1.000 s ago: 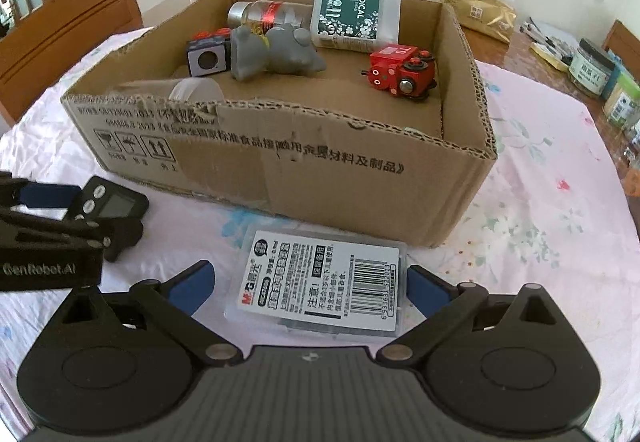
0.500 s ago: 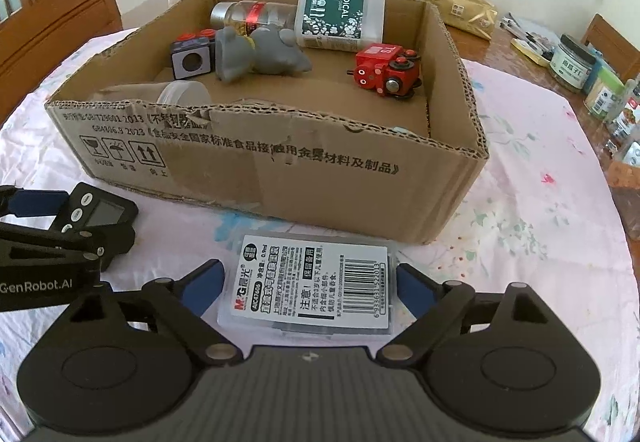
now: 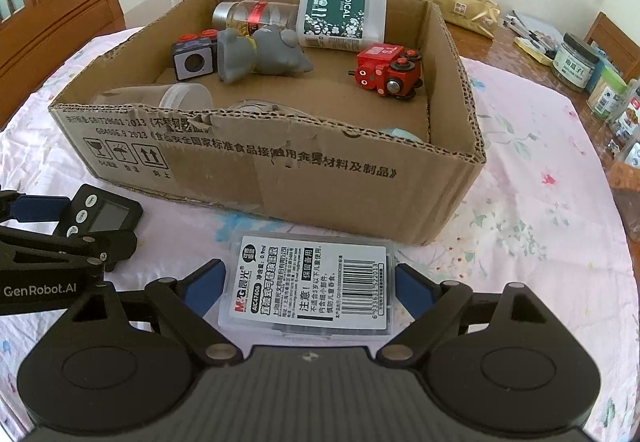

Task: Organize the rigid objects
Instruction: 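Carry timer and battery card into the box and open both tools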

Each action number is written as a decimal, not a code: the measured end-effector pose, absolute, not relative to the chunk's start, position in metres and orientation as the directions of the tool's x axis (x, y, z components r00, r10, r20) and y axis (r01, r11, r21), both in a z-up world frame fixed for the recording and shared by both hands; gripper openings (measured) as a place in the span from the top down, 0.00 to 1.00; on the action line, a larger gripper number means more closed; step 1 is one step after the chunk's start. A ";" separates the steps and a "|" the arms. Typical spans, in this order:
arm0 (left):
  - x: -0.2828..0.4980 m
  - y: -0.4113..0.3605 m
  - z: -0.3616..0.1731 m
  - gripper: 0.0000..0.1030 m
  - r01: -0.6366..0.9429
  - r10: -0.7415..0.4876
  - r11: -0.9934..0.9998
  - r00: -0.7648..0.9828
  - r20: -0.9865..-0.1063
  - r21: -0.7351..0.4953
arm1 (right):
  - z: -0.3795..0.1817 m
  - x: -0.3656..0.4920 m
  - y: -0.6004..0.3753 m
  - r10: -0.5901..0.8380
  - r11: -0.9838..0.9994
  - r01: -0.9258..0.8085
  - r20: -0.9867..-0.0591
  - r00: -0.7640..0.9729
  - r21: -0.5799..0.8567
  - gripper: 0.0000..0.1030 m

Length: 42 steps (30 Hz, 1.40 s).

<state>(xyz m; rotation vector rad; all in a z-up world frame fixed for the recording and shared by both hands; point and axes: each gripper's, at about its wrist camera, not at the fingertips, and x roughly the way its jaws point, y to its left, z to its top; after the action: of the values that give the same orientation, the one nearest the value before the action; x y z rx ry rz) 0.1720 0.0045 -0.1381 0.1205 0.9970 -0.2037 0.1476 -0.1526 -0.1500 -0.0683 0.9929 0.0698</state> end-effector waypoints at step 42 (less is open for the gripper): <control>0.159 0.023 -0.061 0.33 0.449 -0.221 0.893 0.481 -0.848 0.022 | -0.030 0.157 -0.185 0.183 0.954 -0.300 -0.776 0.603 -0.008 0.11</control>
<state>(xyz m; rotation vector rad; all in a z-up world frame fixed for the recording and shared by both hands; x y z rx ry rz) 0.1588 0.0229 -0.0612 0.2553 0.9888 -0.4134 0.1573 -0.1851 -0.0300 -0.1426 0.8804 0.2810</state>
